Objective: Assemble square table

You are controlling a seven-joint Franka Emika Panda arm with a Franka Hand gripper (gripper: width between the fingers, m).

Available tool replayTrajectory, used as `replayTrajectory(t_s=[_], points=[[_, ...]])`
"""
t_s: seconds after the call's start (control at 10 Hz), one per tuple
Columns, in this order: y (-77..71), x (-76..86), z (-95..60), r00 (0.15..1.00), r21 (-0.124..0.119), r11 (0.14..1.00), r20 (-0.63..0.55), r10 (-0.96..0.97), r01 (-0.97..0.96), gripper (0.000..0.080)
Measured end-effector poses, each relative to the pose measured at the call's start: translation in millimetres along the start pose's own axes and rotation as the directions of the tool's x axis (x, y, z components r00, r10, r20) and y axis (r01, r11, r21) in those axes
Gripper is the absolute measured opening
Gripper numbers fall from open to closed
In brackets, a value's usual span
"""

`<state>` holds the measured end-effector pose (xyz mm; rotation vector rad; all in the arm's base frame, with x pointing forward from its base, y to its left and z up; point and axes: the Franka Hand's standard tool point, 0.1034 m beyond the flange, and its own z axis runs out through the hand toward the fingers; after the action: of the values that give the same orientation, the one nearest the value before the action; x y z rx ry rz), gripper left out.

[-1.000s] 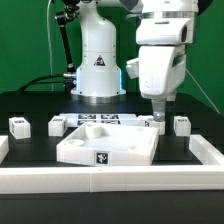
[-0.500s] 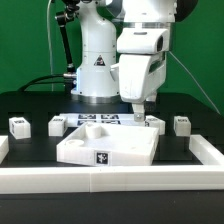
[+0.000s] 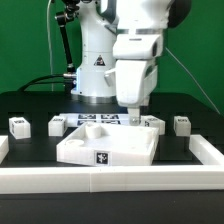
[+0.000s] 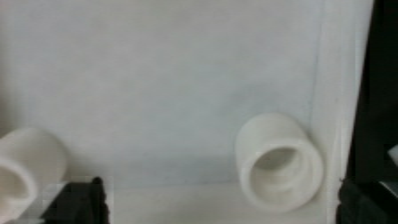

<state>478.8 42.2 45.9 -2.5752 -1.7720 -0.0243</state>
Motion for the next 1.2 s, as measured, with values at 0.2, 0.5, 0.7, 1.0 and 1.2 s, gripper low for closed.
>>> replayTrajectory(t_s=[0.2, 0.5, 0.7, 1.0, 1.2], points=[[-9.9, -6.0, 9.6, 1.000, 0.007, 1.000, -0.001, 0.002, -0.002, 0.0650], [-18.6, -10.7, 23.2, 1.000, 0.022, 1.000, -0.001, 0.007, -0.007, 0.0650], [-21.4, -16.2, 30.5, 1.000, 0.037, 0.999, 0.004, 0.018, -0.018, 0.0650], [-23.5, -21.0, 36.0, 1.000, 0.047, 0.998, 0.009, 0.029, -0.029, 0.0650], [-23.5, -20.7, 35.9, 1.000, 0.047, 0.998, 0.008, 0.028, -0.028, 0.0372]])
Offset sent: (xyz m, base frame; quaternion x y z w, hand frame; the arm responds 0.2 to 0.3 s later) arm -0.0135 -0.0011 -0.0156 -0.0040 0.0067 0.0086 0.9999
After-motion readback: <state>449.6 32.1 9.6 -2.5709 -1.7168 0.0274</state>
